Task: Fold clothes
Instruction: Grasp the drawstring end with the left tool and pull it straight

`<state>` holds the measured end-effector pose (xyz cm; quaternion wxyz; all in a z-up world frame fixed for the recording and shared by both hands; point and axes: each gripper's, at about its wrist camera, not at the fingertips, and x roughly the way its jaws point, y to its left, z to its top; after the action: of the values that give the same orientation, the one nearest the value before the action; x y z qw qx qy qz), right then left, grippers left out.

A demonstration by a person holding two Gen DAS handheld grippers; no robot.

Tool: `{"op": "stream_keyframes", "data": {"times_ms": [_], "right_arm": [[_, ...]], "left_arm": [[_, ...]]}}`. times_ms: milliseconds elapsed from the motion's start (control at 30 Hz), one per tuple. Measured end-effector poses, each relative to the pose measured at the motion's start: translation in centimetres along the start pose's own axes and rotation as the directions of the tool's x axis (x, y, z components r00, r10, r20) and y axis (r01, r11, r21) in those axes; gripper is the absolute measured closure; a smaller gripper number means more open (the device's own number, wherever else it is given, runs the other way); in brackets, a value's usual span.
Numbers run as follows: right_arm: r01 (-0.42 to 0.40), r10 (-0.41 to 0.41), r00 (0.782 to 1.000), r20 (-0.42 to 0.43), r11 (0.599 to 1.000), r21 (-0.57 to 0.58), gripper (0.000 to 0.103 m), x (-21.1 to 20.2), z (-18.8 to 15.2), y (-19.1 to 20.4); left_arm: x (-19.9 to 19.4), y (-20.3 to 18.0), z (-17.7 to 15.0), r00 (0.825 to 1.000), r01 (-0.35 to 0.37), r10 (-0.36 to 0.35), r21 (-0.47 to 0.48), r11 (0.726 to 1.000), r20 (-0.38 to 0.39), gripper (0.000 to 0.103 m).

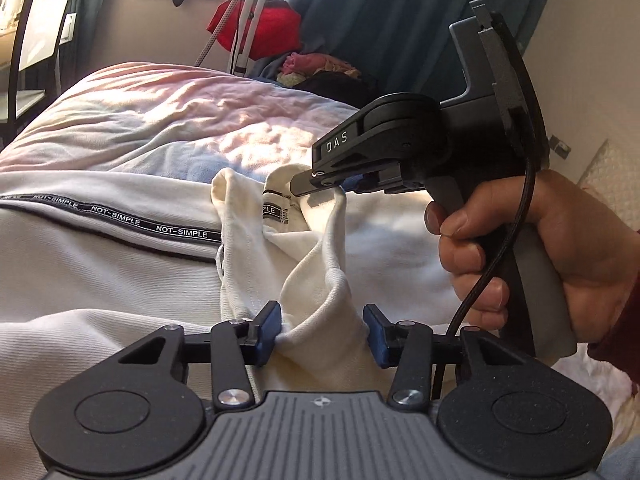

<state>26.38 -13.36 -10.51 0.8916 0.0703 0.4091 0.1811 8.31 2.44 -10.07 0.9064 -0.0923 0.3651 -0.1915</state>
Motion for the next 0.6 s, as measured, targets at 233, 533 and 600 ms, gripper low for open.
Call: {"op": "stream_keyframes", "data": {"times_ms": [233,533,600], "right_arm": [[0.062,-0.058,0.998,0.037,0.992,-0.112,0.095,-0.9,0.4,2.8],[0.037,-0.028,0.998,0.060,0.986,-0.165,0.095,0.0,-0.4,5.4],[0.047,-0.039,0.998,0.047,0.984,-0.171,0.095,1.2,-1.3,5.2]], "left_arm": [[-1.3,-0.2,0.1,1.000,0.011,-0.010,-0.029,1.000,0.026,0.083],[-3.5,0.3,-0.4,0.999,-0.020,0.016,-0.132,0.991,-0.030,0.093],[-2.9,0.5,-0.6,0.999,-0.032,0.025,-0.137,0.990,-0.048,0.093]]}}
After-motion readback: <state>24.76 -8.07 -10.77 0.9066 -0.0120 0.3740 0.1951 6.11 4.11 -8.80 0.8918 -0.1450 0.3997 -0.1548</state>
